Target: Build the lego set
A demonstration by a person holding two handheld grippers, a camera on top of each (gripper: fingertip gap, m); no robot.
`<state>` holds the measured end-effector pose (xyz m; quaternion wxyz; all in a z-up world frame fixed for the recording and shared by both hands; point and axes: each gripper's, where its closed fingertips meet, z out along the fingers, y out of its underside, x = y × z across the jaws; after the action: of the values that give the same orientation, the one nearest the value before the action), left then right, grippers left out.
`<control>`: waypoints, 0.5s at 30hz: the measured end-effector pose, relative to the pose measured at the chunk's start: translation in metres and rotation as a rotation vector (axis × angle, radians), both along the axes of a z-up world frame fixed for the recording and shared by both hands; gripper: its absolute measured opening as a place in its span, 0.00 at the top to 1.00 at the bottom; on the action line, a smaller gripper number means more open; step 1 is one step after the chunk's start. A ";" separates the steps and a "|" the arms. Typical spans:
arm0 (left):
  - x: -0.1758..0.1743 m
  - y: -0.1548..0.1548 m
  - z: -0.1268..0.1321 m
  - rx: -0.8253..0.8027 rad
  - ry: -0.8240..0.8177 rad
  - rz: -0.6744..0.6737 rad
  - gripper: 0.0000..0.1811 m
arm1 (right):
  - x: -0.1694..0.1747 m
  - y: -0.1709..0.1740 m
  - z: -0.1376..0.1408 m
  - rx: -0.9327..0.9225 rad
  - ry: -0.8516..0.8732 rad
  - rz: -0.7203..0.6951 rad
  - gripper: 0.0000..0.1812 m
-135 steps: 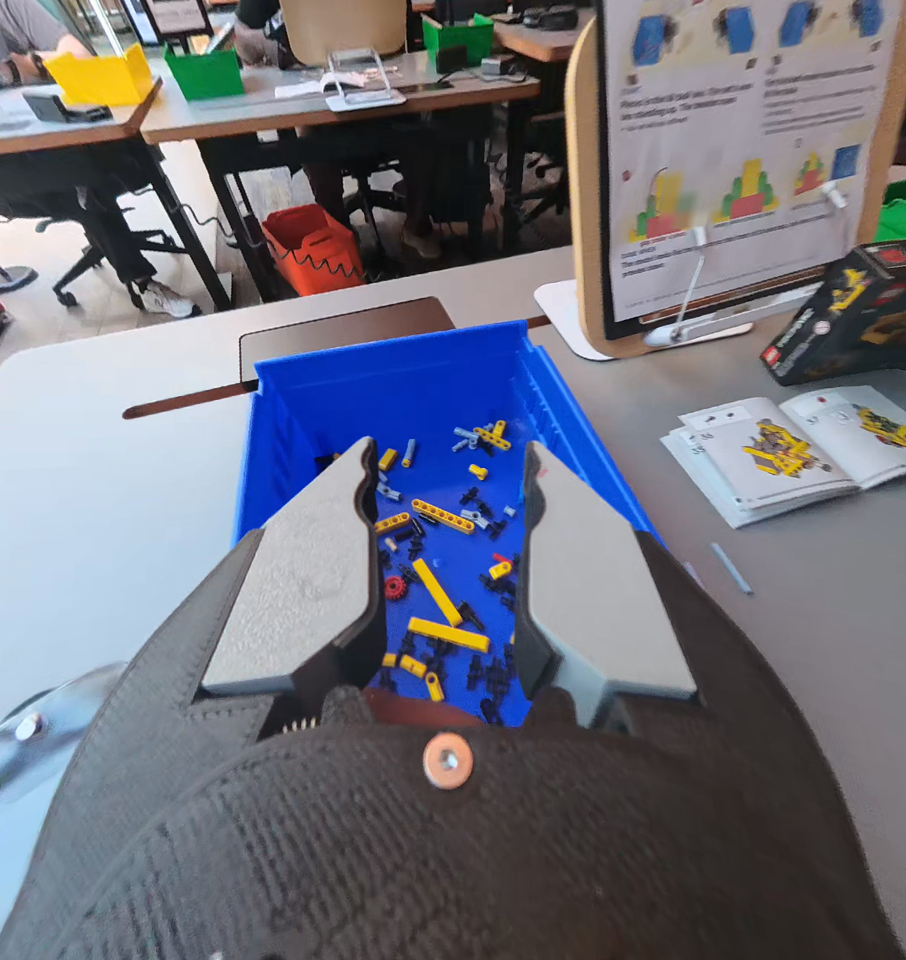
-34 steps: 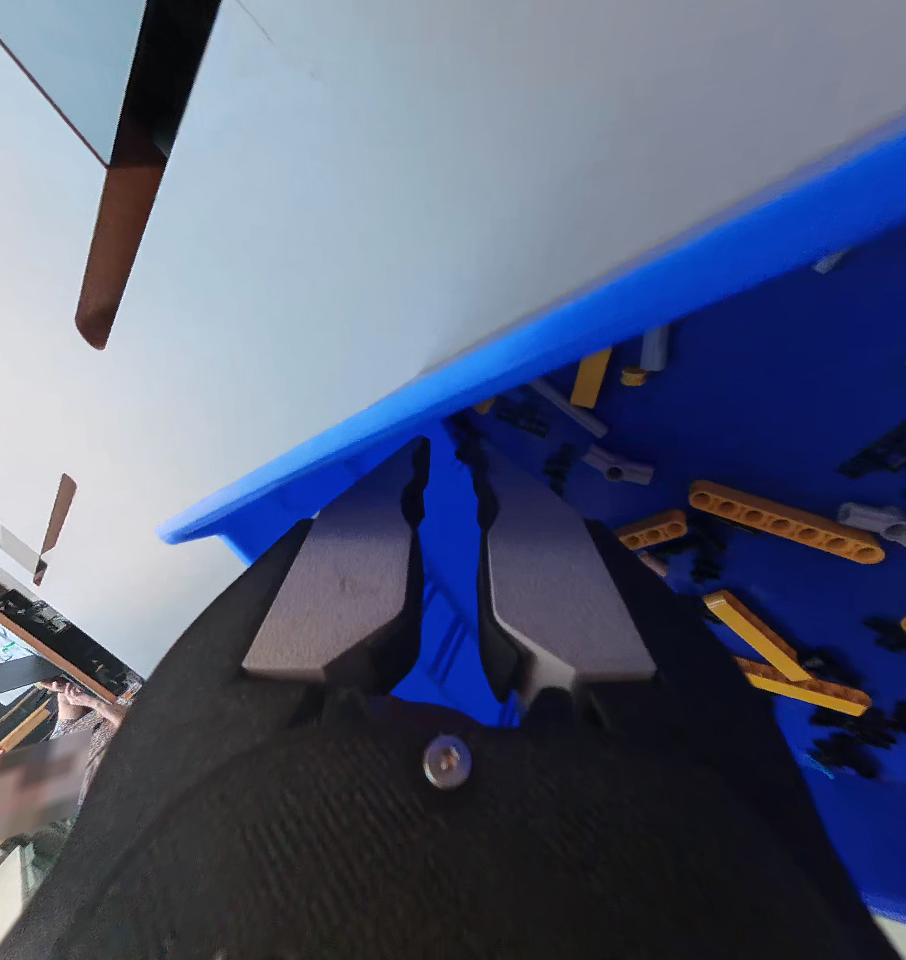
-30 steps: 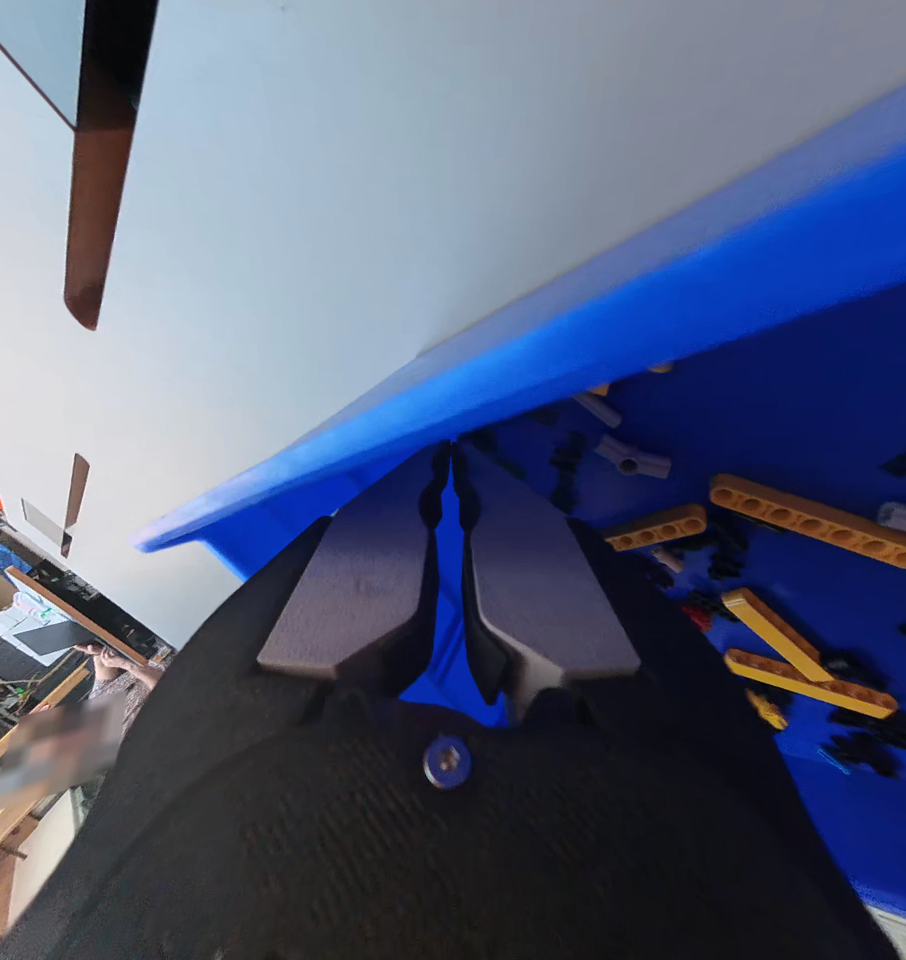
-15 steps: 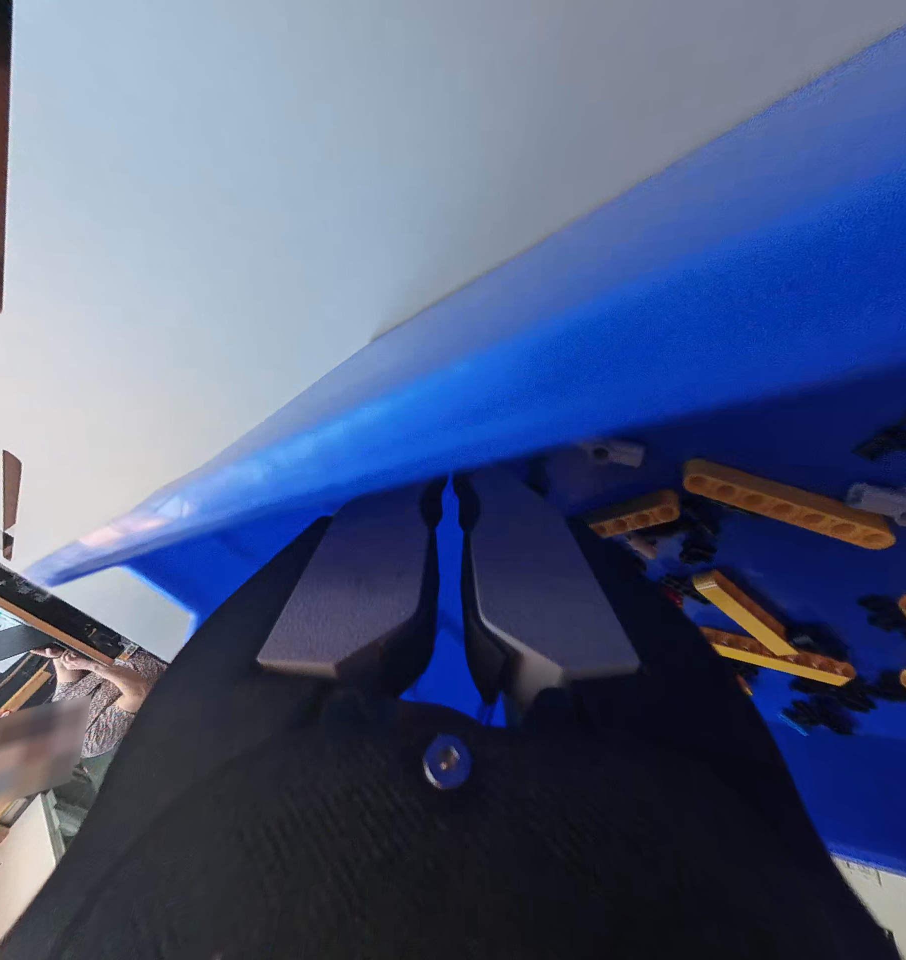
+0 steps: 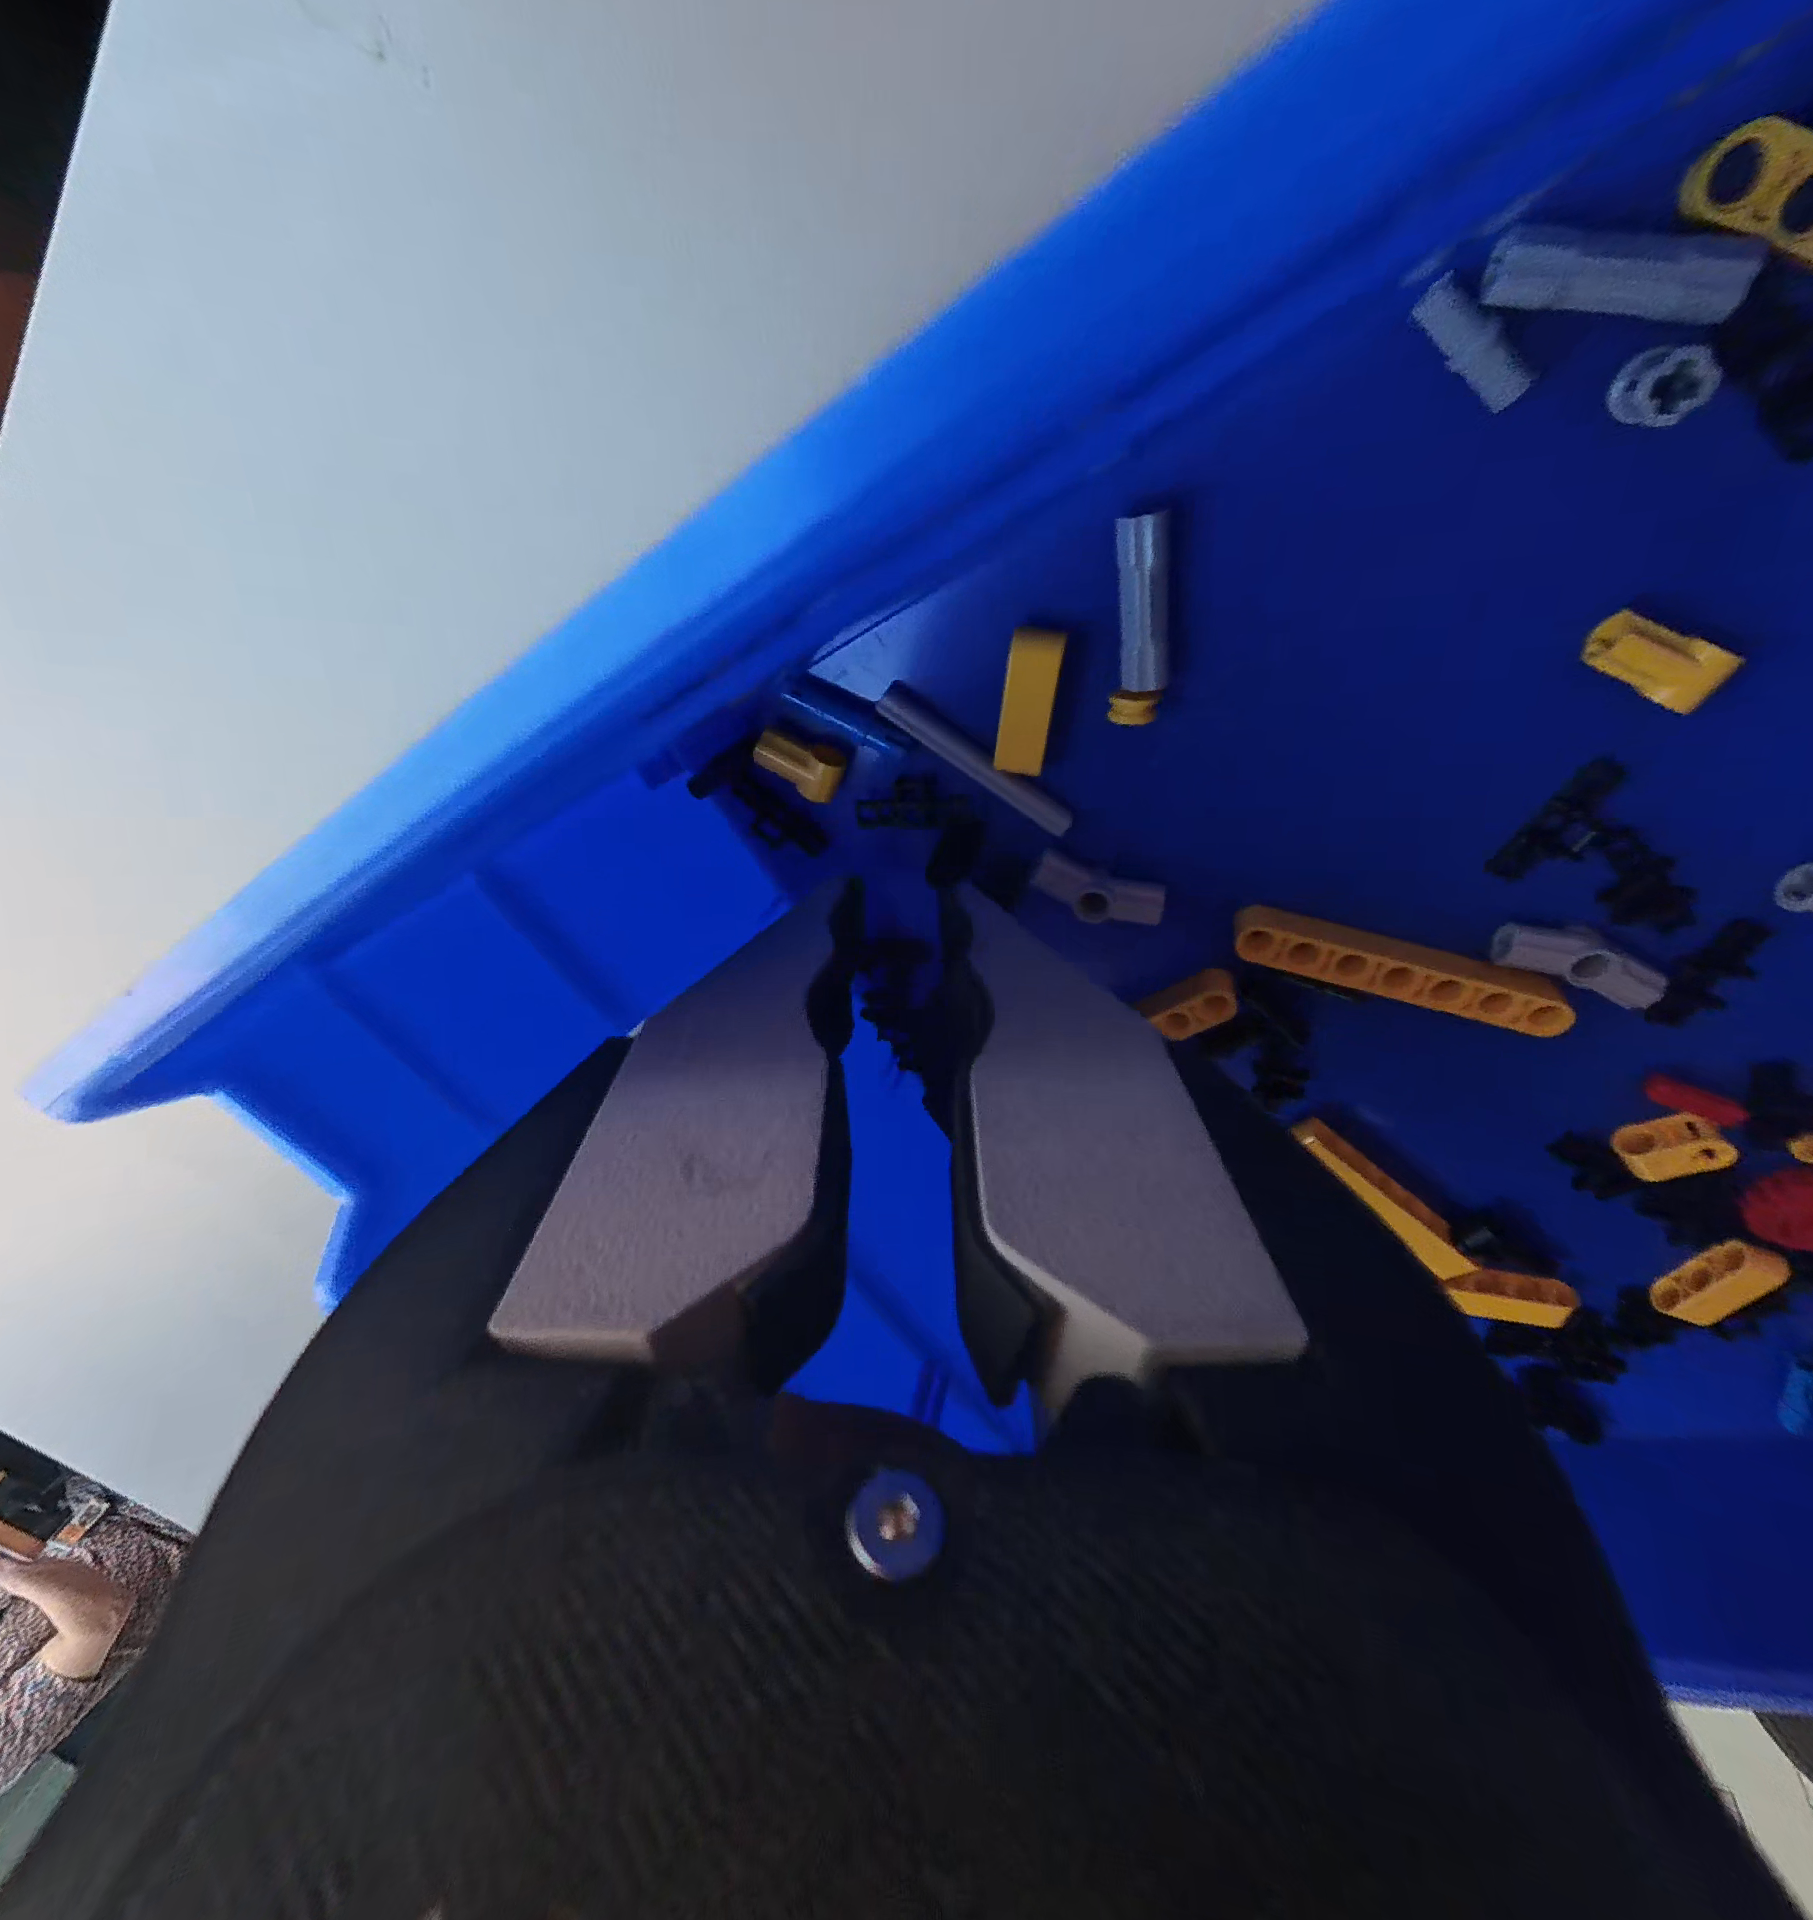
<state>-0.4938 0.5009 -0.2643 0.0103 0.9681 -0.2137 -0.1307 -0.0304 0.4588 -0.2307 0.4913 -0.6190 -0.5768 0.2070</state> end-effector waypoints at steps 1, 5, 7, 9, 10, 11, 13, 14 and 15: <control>0.001 0.001 0.000 0.001 -0.004 -0.001 0.93 | 0.000 0.000 0.000 0.000 0.001 -0.001 0.87; 0.006 0.002 0.000 0.003 -0.023 -0.011 0.94 | 0.000 0.000 0.000 -0.003 0.001 -0.001 0.87; 0.008 0.003 -0.001 0.008 -0.038 -0.012 0.96 | 0.000 0.000 0.000 -0.003 0.000 -0.001 0.87; 0.010 0.002 0.000 0.002 -0.051 -0.011 0.94 | 0.000 0.000 0.000 -0.002 0.000 -0.002 0.87; 0.011 0.001 0.000 -0.004 -0.060 -0.010 0.93 | 0.000 0.000 0.000 0.000 0.001 -0.002 0.87; 0.011 0.001 0.001 -0.005 -0.064 -0.011 0.93 | 0.000 0.000 0.000 0.001 0.001 -0.002 0.87; 0.012 0.001 0.002 0.000 -0.073 -0.011 0.93 | 0.000 0.000 0.000 0.001 -0.001 -0.001 0.87; 0.014 0.002 0.002 0.008 -0.080 -0.010 0.93 | 0.000 0.000 -0.001 0.001 -0.003 -0.001 0.87; 0.015 0.002 0.001 0.011 -0.086 -0.010 0.93 | 0.000 0.000 -0.001 0.001 -0.006 -0.001 0.87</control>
<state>-0.4787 0.5031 -0.2634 -0.0048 0.9718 -0.2180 -0.0900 -0.0307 0.4587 -0.2316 0.4900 -0.6195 -0.5781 0.2048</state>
